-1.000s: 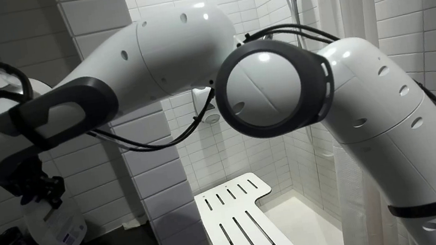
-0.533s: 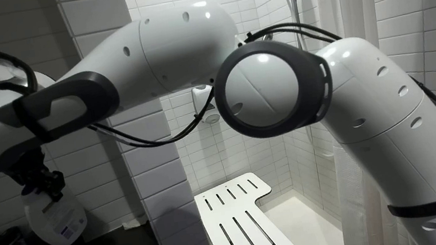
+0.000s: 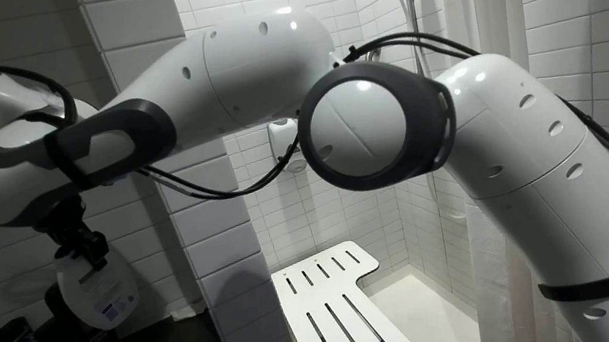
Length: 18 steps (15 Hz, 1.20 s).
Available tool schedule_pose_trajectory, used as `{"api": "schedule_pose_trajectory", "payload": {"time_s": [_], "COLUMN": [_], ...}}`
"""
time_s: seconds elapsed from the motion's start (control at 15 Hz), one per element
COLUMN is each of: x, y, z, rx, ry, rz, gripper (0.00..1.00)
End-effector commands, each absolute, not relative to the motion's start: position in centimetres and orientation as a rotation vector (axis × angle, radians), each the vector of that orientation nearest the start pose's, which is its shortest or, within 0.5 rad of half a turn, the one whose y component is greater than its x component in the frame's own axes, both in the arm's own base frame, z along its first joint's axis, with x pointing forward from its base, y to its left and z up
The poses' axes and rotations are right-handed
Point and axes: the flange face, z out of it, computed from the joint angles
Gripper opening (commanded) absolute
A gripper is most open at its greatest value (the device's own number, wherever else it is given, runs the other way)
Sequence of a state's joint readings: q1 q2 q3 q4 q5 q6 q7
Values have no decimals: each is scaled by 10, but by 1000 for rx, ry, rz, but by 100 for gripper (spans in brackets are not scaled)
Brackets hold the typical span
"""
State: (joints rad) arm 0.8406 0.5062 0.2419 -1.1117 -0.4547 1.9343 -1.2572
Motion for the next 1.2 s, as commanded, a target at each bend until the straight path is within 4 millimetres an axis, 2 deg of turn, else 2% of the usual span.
{"api": "schedule_pose_trajectory", "payload": {"time_s": [0.0,0.33,1.13], "x": [425,439,452], "y": [599,593,590], "z": [548,520,506], "rx": [1073,1102,1168], "ry": [2570,2595,2639], "rz": [371,321,346], "gripper": [19,19,19]}}
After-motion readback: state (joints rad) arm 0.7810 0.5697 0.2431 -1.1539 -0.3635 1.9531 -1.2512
